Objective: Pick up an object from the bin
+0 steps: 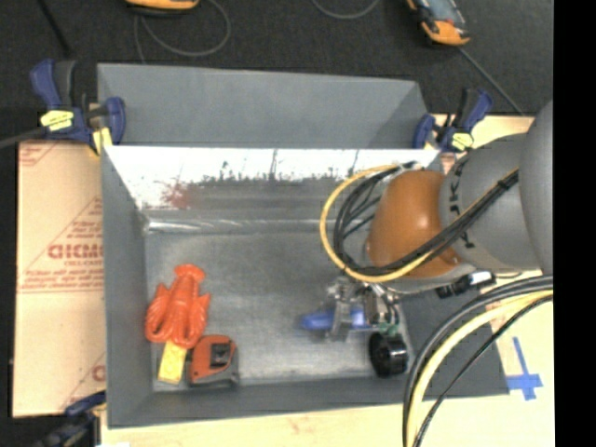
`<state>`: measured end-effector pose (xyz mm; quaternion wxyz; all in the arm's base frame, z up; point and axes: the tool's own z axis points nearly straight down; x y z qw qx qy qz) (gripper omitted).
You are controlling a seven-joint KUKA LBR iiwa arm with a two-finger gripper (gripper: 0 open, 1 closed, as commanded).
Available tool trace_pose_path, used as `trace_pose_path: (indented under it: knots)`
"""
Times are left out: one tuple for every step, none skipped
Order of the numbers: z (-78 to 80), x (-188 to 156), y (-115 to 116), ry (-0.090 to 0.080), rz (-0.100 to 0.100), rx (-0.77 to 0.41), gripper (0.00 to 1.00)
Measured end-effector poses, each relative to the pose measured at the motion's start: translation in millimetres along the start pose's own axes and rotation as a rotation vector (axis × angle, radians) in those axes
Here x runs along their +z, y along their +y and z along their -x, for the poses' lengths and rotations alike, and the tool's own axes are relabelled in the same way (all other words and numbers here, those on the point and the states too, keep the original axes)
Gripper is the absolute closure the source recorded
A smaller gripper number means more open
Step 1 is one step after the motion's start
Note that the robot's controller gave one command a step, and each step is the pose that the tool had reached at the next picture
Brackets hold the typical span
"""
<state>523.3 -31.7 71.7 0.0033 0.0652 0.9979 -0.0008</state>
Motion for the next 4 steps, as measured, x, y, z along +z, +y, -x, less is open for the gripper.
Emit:
trace_pose_path:
  knots:
    - [-13.5, 0, 7, -0.001, 0.002, -0.004, 1.00]
    - [-41.8, 0, 18, -0.004, 0.002, 0.010, 1.00]
    - [-46.2, -1, -17, -0.002, 0.002, -0.023, 1.00]
    - [-46.2, -1, -17, -0.002, 0.002, -0.024, 1.00]
